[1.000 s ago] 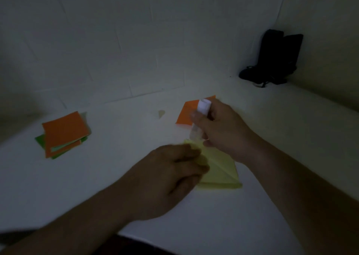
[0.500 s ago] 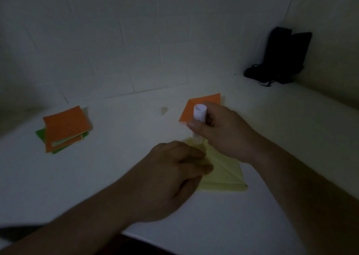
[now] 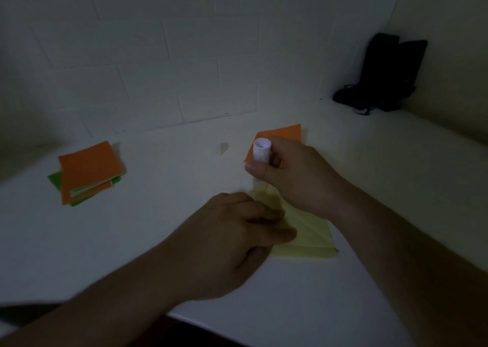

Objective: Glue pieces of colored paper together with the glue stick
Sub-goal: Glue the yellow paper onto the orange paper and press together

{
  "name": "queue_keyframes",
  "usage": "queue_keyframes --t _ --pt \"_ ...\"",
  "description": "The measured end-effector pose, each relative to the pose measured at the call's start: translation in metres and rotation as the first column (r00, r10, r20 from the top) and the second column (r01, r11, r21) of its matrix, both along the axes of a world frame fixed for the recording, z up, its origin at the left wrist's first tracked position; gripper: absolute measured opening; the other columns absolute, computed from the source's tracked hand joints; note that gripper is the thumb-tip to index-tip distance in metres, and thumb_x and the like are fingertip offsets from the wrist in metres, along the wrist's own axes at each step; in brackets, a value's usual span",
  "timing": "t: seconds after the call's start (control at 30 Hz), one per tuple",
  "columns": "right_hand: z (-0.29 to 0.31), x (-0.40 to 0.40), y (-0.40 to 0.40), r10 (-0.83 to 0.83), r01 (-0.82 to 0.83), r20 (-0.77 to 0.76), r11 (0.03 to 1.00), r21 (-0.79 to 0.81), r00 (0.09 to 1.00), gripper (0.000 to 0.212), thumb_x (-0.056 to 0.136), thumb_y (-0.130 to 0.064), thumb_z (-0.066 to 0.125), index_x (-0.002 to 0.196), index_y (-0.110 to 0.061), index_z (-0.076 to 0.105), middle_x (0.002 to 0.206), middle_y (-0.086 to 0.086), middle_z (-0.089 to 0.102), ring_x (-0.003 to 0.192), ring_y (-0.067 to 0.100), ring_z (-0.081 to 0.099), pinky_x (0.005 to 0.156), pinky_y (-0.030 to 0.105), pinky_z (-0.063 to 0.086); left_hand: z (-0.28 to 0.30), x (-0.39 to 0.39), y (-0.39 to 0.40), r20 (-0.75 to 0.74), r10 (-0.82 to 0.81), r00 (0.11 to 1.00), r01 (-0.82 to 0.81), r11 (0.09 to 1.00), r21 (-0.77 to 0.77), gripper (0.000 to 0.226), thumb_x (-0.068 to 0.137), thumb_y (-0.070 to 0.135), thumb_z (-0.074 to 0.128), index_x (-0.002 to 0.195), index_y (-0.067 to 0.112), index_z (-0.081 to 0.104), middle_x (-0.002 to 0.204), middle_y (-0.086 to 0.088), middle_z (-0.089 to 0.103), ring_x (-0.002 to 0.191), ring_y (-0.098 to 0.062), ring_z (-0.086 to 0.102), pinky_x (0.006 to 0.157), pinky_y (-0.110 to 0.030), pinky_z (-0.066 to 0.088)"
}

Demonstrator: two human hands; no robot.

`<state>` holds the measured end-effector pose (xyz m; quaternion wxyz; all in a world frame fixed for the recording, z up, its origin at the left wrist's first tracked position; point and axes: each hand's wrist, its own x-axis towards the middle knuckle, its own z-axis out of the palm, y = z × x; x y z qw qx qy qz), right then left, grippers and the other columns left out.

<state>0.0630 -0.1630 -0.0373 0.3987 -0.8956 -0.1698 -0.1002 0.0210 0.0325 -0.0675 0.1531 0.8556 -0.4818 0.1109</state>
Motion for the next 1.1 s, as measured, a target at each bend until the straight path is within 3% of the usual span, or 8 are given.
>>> queue_keyframes --t 0.17,0.37,0.47,0.57,0.67,0.77,0.93,1.1 --pt "-0.002 0.005 -0.002 -0.013 0.014 -0.048 0.999 0.035 0.999 0.015 0.096 -0.047 0.065 0.091 -0.033 0.066 0.087 -0.013 0.072 0.079 -0.003 0.065 0.071 0.021 0.050 -0.001 0.000 0.000 0.000 0.001 1.000 -0.001 1.000 -0.011 0.036 0.101 0.026 0.057 0.133 0.038 0.068 0.138 0.012 0.063 0.121 -0.012 0.059 0.096 -0.036 0.047" --pt "0.010 0.003 -0.017 -0.102 0.163 -0.172 0.902 0.399 0.980 0.019 0.100 -0.042 0.063 0.099 -0.024 0.069 0.080 -0.008 0.073 0.062 -0.002 0.063 0.056 0.025 0.047 -0.002 0.005 -0.001 -0.055 0.032 0.998 -0.033 0.999 -0.026 0.034 0.103 0.032 0.054 0.133 0.043 0.067 0.143 0.015 0.059 0.127 -0.009 0.057 0.099 -0.038 0.048" --pt "0.010 0.005 -0.031 -0.265 0.254 0.025 0.943 0.217 0.964 0.022 0.099 -0.048 0.062 0.099 -0.028 0.068 0.085 -0.009 0.074 0.074 0.003 0.069 0.067 0.032 0.053 -0.001 0.005 -0.002 -0.056 0.037 0.998 -0.038 0.999 -0.024 0.034 0.104 0.030 0.052 0.132 0.041 0.068 0.143 0.012 0.060 0.128 -0.010 0.057 0.101 -0.037 0.048" --pt "0.012 0.000 -0.030 -0.225 0.210 0.083 0.964 0.164 0.971 0.022 0.099 -0.049 0.061 0.099 -0.028 0.068 0.087 -0.011 0.075 0.079 0.003 0.070 0.075 0.034 0.057 0.001 0.006 -0.003 -0.052 0.026 0.998 -0.027 1.000 -0.011 0.035 0.104 0.027 0.051 0.133 0.038 0.068 0.143 0.010 0.061 0.130 -0.009 0.056 0.106 -0.034 0.045" --pt "0.015 -0.007 -0.024 -0.177 0.169 0.191 0.984 0.057 0.965 0.018 0.098 -0.048 0.064 0.097 -0.029 0.065 0.082 -0.010 0.073 0.074 0.003 0.067 0.070 0.030 0.053 0.002 0.005 -0.004 -0.043 0.024 0.999 -0.024 1.000 0.000 0.039 0.105 0.024 0.051 0.140 0.034 0.062 0.145 0.010 0.060 0.131 -0.008 0.056 0.112 -0.030 0.040" --pt "0.023 -0.010 -0.026 -0.217 0.192 0.289 0.975 0.111 0.933 0.022 0.098 -0.046 0.065 0.095 -0.025 0.068 0.078 -0.007 0.072 0.069 0.008 0.066 0.063 0.030 0.050 0.000 0.005 -0.004 -0.029 0.045 0.999 -0.045 0.999 -0.014 0.044 0.105 0.023 0.051 0.148 0.026 0.055 0.144 0.008 0.061 0.133 -0.012 0.055 0.114 -0.029 0.040" --pt "0.009 -0.008 -0.022 -0.130 0.136 0.156 0.990 -0.028 0.979 0.015 0.093 -0.045 0.071 0.089 -0.040 0.058 0.076 -0.019 0.065 0.074 -0.014 0.059 0.062 0.007 0.039 -0.005 0.008 -0.002 -0.035 0.045 0.998 -0.045 0.999 -0.006 0.037 0.105 0.027 0.049 0.138 0.025 0.065 0.150 0.000 0.056 0.138 -0.014 0.052 0.106 -0.039 0.047" --pt "0.000 0.000 -0.018 -0.086 0.090 0.113 0.995 -0.034 0.990 0.026 0.092 -0.044 0.073 0.074 -0.041 0.054 0.072 -0.034 0.062 0.068 -0.012 0.057 0.058 0.008 0.037 -0.005 0.008 -0.002 -0.026 0.037 0.999 -0.038 0.999 -0.023 0.037 0.103 0.026 0.051 0.136 0.024 0.067 0.147 -0.001 0.059 0.133 -0.015 0.056 0.103 -0.039 0.049"
